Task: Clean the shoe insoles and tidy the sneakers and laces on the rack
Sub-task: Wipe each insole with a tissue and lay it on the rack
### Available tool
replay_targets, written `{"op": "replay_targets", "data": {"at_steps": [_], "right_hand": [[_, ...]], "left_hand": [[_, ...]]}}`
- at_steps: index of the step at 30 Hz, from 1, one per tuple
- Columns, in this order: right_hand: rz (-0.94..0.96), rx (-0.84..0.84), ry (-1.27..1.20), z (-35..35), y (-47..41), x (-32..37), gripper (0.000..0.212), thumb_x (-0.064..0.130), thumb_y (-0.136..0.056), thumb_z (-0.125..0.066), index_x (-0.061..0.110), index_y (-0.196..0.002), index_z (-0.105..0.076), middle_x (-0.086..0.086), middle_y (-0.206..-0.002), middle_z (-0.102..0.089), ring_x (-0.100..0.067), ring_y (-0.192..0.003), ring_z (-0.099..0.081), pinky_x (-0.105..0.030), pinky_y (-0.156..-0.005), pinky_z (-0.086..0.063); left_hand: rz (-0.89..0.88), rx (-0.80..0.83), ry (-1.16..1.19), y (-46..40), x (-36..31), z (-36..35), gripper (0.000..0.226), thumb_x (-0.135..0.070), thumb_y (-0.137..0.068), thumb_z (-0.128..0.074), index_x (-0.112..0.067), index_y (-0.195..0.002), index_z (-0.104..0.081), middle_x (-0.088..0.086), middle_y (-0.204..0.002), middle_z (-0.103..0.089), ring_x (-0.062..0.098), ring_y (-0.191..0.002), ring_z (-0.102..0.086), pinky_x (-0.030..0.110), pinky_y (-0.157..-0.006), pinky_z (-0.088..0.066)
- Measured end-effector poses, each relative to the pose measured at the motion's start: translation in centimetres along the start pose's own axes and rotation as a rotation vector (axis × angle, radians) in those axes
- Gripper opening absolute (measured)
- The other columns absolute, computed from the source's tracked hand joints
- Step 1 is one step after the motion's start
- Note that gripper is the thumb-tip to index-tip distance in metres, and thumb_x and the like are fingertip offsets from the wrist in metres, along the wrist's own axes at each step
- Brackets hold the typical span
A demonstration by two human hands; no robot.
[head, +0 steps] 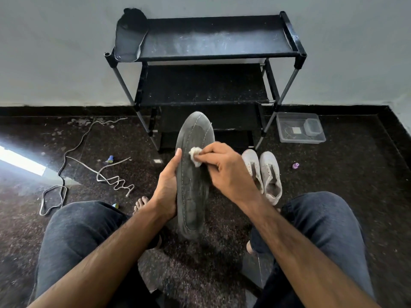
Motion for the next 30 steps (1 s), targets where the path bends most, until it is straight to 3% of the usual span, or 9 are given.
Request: {"op": "replay_targets", "data": {"at_steps": [4,8,12,14,16,19,23,26,30], "right_hand": [[0.003,0.276,-0.184,-2.1,1.7,1.0,0.028,-0.009,-0.086,-0.068,0.006,-0.106,-0.079,0.002,-0.103,-0.069,-0.006,-0.098,-0.065,-0.021,-0.090,-0.054],[-0.146,0.523,-0.383,-2.5,2.6,0.5,0.023,-0.005,-0.084,-0.074,0.010,-0.101,-0.081,0.003,-0.100,-0.071,-0.009,-0.090,-0.067,-0.022,-0.079,-0.056],[-0.166,0.175,-0.377,1.6,0.4,-1.2,0.021,-0.002,-0.086,-0.073,0.010,-0.102,-0.080,0.001,-0.098,-0.072,-0.014,-0.080,-0.065,-0.022,-0.067,-0.054],[-0.169,-0.063,-0.228,3.4,-0.2,-1.8,0.023,-0.003,-0.089,-0.071,0.010,-0.106,-0.079,0.001,-0.101,-0.071,-0.009,-0.089,-0.068,-0.023,-0.074,-0.058],[-0.157,-0.164,-0.116,3.4,-0.5,-1.9,0.025,-0.004,-0.091,-0.069,0.007,-0.112,-0.077,0.000,-0.104,-0.069,-0.008,-0.096,-0.067,-0.024,-0.083,-0.059],[-0.086,-0.098,0.012,1.1,-0.3,-1.1,0.027,-0.004,-0.091,-0.066,0.004,-0.115,-0.075,-0.003,-0.106,-0.066,-0.015,-0.101,-0.064,-0.031,-0.091,-0.056],[-0.055,0.037,-0.058,-1.2,0.9,-0.1,0.026,-0.007,-0.088,-0.067,0.006,-0.108,-0.077,0.000,-0.102,-0.067,-0.014,-0.097,-0.065,-0.032,-0.093,-0.055],[-0.111,0.077,-0.121,-1.5,1.3,-0.5,0.022,-0.004,-0.085,-0.069,0.009,-0.099,-0.080,0.002,-0.097,-0.068,-0.010,-0.091,-0.066,-0.029,-0.083,-0.056],[-0.223,0.201,-0.194,-1.6,1.8,-1.0,0.019,0.000,-0.081,-0.073,0.014,-0.088,-0.082,0.006,-0.088,-0.072,-0.007,-0.085,-0.068,-0.024,-0.085,-0.055]], "left_hand": [[0.044,-0.035,0.032,-0.1,-0.3,1.5,0.078,-0.062,-0.104,-0.029,0.000,-0.143,-0.055,0.025,-0.146,-0.055,0.032,-0.137,-0.054,0.044,-0.119,-0.038],[0.069,-0.013,0.047,-0.8,0.3,1.5,0.080,-0.065,-0.102,-0.031,-0.002,-0.149,-0.047,0.026,-0.149,-0.051,0.035,-0.141,-0.049,0.049,-0.119,-0.034],[0.000,-0.020,-0.009,-0.4,0.0,0.6,0.061,-0.051,-0.102,-0.040,-0.003,-0.126,-0.069,0.021,-0.118,-0.071,0.034,-0.107,-0.067,0.041,-0.089,-0.056],[-0.059,-0.013,-0.036,-0.2,-0.1,0.3,0.055,-0.041,-0.106,-0.038,-0.002,-0.138,-0.060,0.023,-0.134,-0.064,0.035,-0.125,-0.062,0.043,-0.098,-0.056],[-0.052,-0.024,-0.038,0.0,0.0,-0.1,0.057,-0.045,-0.107,-0.036,-0.004,-0.139,-0.060,0.021,-0.135,-0.065,0.033,-0.122,-0.065,0.041,-0.094,-0.058],[-0.057,-0.035,-0.029,-0.2,0.0,0.1,0.065,-0.058,-0.103,-0.034,-0.009,-0.124,-0.072,0.017,-0.112,-0.073,0.027,-0.093,-0.072,0.039,-0.079,-0.060],[-0.062,-0.091,0.018,-0.2,-0.7,1.4,0.077,-0.062,-0.104,-0.030,0.001,-0.134,-0.062,0.024,-0.132,-0.064,0.032,-0.117,-0.067,0.040,-0.097,-0.058],[-0.033,-0.066,0.011,-0.3,-0.4,1.7,0.086,-0.067,-0.103,-0.028,0.006,-0.147,-0.045,0.024,-0.150,-0.039,0.038,-0.135,-0.043,0.047,-0.119,-0.037],[-0.018,-0.057,0.037,-0.5,0.4,1.5,0.082,-0.066,-0.103,-0.025,-0.001,-0.146,-0.050,0.020,-0.153,-0.045,0.033,-0.141,-0.045,0.051,-0.123,-0.030]]}}
Point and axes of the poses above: each hand's wrist, its own y-axis away from the middle knuckle, its own z-axis out of the back of the hand, x = y × z, the point moved 8 cm from there along -y, towards the middle knuckle
